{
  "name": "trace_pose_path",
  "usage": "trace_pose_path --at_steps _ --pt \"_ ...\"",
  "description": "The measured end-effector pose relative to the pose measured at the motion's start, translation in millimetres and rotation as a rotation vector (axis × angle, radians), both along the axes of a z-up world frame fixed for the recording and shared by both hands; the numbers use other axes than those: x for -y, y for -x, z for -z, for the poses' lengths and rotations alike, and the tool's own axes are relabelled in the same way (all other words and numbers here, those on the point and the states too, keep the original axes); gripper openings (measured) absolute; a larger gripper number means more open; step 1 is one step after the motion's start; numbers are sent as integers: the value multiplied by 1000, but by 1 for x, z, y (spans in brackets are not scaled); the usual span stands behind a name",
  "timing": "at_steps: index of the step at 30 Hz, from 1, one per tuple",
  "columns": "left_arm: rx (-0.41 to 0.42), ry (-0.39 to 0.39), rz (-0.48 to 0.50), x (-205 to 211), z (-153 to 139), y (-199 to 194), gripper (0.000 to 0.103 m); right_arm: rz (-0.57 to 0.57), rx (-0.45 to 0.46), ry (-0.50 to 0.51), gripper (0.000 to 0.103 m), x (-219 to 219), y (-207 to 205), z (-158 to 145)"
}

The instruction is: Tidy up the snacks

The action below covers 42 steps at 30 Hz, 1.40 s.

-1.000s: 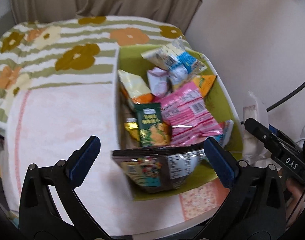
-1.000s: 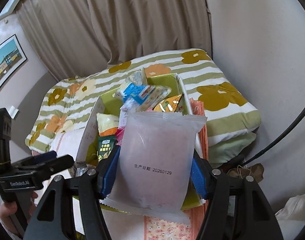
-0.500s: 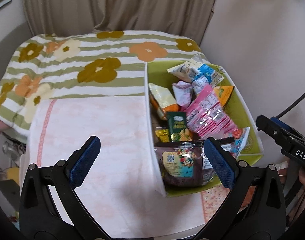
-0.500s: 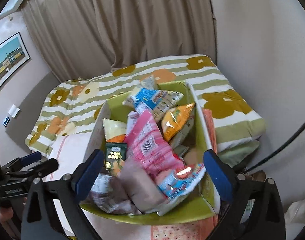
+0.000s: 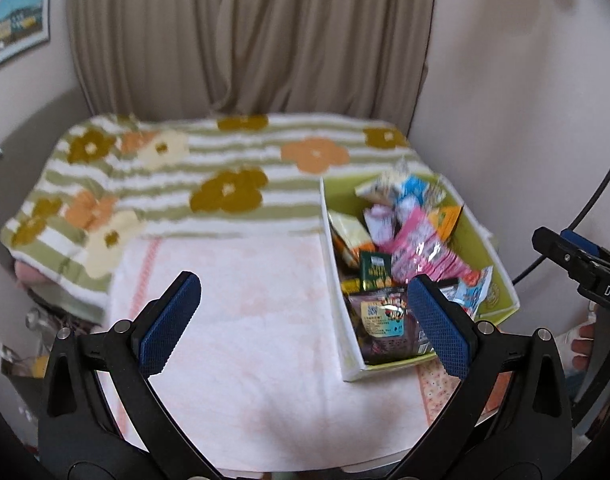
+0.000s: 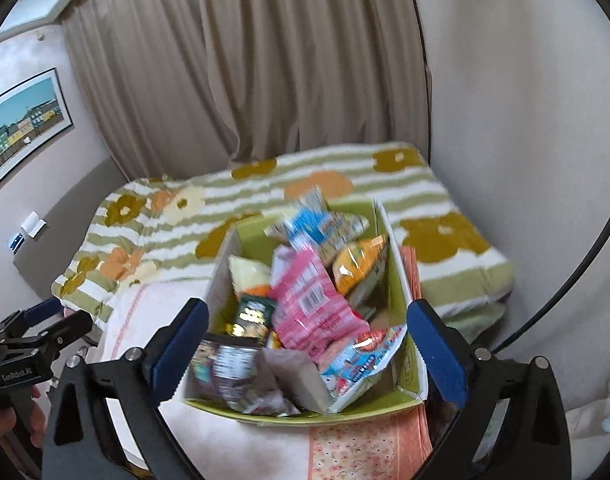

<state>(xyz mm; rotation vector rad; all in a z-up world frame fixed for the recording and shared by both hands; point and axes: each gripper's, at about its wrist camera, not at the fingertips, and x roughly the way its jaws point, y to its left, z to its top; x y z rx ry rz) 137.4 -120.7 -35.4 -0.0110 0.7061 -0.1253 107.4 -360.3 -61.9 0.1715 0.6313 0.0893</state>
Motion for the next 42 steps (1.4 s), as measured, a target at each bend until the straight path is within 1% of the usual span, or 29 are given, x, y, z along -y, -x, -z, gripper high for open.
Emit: trace_pose_path --at_steps 5,7,9,10,14,18,21,30,42 --pt "152 0 27 -27 -44 51 103 24 106 90 99 -44 52 -42" --pt "194 -13 24 -38 -57 73 103 37 149 106 99 -60 76 -53" --pt "219 -22 17 -51 -63 92 103 43 175 117 99 -73 93 -58" --pt "224 -20 15 -57 -64 99 103 47 188 123 101 -81 104 -60" --pt "226 3 14 -80 -61 126 103 60 210 146 101 -104 131 -58" --pt "226 26 1 -100 -59 146 103 54 193 139 101 -117 144 -49" --pt "232 34 -2 -107 -57 154 103 51 188 140 101 -123 149 -46" --pt "233 34 -9 -115 -58 163 103 53 193 135 101 -131 154 -47" --pt "232 24 -12 -109 -58 154 103 54 191 132 101 -128 150 -48"
